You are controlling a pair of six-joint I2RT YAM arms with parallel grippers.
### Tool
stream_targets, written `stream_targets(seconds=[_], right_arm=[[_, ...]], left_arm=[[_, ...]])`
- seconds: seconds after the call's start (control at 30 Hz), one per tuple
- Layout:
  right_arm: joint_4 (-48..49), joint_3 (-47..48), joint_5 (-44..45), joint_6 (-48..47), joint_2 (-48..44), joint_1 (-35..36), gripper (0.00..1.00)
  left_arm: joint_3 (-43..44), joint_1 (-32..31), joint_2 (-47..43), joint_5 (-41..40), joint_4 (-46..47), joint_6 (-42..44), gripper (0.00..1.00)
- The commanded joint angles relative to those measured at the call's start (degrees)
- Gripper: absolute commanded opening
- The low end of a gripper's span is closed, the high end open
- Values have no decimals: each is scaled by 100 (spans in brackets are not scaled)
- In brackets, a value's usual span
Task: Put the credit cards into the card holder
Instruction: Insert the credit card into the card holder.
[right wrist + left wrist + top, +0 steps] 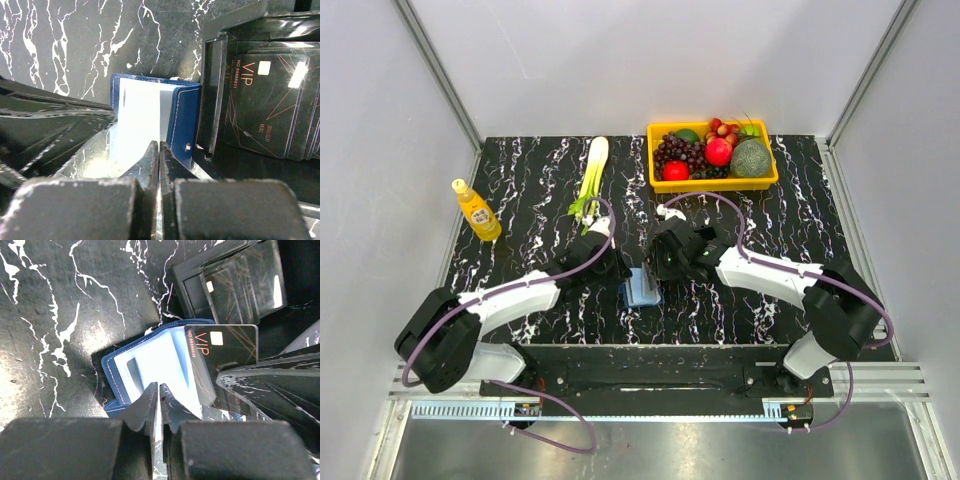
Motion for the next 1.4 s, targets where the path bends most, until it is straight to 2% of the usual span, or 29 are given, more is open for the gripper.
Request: stream_targets(seconds=[0.0,0.77,1.17,1.37], right_arm=[[-285,95,266,-109,-61,51,0],[-355,218,398,-56,-614,51,0],[-470,157,266,32,-1186,42,0],[-514,121,292,49,-879,51,0]], left_arm=[[101,43,-400,-331,-74,36,9],[523,-45,1041,1303,1147,36,6],[866,-124,1630,1664,1446,-78,5],[796,-141,1631,1559,1464,-183,5]])
